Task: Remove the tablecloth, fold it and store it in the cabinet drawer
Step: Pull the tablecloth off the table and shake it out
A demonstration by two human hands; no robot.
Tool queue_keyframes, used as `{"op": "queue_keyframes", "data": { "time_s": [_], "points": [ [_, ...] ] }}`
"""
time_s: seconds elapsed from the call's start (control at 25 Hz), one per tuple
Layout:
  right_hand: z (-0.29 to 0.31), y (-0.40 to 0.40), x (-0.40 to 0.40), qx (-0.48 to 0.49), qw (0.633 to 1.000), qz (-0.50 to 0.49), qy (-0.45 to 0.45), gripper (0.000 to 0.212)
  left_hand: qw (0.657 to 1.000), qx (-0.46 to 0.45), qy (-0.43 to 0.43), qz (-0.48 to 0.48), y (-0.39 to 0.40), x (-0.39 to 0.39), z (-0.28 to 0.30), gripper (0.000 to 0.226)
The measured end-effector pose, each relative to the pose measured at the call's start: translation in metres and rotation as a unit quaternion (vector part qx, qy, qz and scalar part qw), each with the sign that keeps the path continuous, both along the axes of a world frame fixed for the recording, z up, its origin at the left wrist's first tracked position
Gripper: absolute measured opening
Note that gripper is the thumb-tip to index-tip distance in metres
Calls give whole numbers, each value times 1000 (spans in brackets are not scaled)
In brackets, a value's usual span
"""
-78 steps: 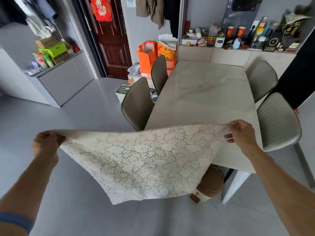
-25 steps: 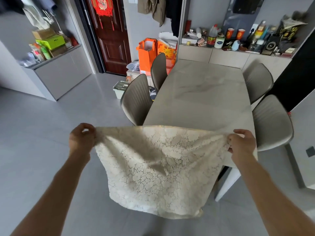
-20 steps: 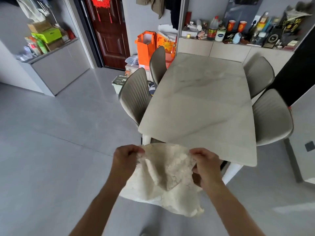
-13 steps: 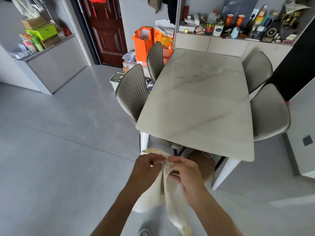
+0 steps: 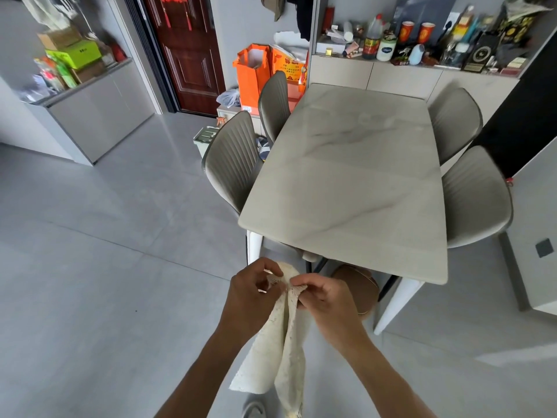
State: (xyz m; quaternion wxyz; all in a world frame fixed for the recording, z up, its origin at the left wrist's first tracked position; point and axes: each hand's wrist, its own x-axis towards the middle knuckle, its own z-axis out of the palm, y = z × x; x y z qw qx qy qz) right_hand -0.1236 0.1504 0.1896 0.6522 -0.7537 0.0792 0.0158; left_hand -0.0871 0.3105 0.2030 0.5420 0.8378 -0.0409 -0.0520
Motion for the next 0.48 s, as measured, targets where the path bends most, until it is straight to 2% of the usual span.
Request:
{"op": "queue_keyframes", "data": {
  "time_s": [0.12,0.24,0.36,0.48],
  "points": [
    [6,-15,6,-105,987,94,-79,33,1000,18,-13,-14,-1,2,3,29],
    [6,-28,19,-194,961,144,-135,17,1000,8,3,-23,-1,-1,6,29],
    [4,-33,28,-194,960,161,-122,6,997,8,16,-75,-5,-11,7,21],
    [-4,-29,23,-180,966,147,-113,7,993,94,-35,-59,-13,-19,1,24]
  ]
}}
